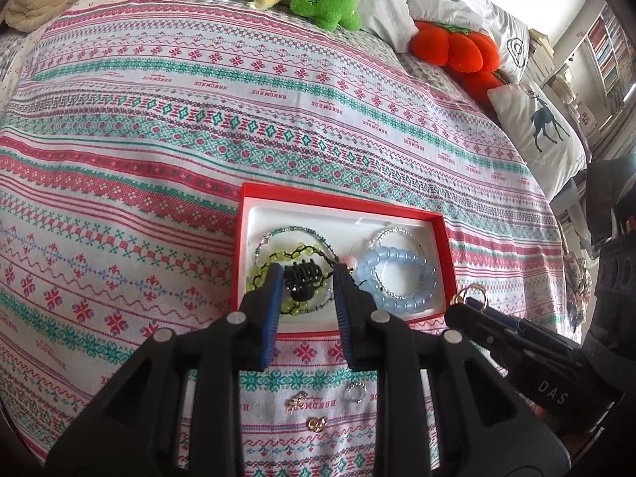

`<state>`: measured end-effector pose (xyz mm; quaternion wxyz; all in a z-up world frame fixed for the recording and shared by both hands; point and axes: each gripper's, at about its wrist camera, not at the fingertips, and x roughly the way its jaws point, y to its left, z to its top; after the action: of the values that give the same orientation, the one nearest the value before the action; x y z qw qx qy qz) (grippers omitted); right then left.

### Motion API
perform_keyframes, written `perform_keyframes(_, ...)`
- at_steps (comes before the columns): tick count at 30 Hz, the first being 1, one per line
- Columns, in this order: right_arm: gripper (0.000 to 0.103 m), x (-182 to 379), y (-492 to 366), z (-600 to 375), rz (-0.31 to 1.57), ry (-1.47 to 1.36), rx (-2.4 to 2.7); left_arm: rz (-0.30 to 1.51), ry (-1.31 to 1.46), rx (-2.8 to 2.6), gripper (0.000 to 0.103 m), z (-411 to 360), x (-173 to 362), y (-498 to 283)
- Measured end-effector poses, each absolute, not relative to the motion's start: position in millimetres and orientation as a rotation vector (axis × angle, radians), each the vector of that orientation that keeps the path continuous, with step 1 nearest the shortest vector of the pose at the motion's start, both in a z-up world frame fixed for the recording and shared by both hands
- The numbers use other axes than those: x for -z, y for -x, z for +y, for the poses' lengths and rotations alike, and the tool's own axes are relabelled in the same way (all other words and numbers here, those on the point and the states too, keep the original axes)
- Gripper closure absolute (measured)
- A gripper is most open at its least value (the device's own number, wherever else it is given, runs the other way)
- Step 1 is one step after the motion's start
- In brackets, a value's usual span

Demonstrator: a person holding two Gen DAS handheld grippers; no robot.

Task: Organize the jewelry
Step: 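Carry the black clip and gold ring into the red box and open both tools, then move both open tools back to the remaining earrings and silver ring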

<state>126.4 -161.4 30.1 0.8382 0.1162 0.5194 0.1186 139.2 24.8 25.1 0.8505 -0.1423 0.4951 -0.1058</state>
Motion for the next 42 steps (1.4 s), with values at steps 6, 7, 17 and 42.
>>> perform_keyframes(6, 0.080, -24, -135, -154, 1.111, -0.225, -0.255, 1.036, 0.246, 0.216, 0.066, 26, -33, -128)
perform_keyframes(7, 0.079, -23, -136, -153, 1.113, -0.225, -0.253, 1.035, 0.237, 0.214, 0.064, 27, -34, -127)
perform_keyframes(17, 0.047, -29, -136, -153, 1.096, -0.231, -0.247, 1.043, 0.169, 0.195, 0.043, 33, -39, -113)
perform_keyframes(42, 0.037, -30, -84, -184, 1.193, -0.202, -0.178, 1.259, 0.165, 0.235, 0.029, 17, -2, -66)
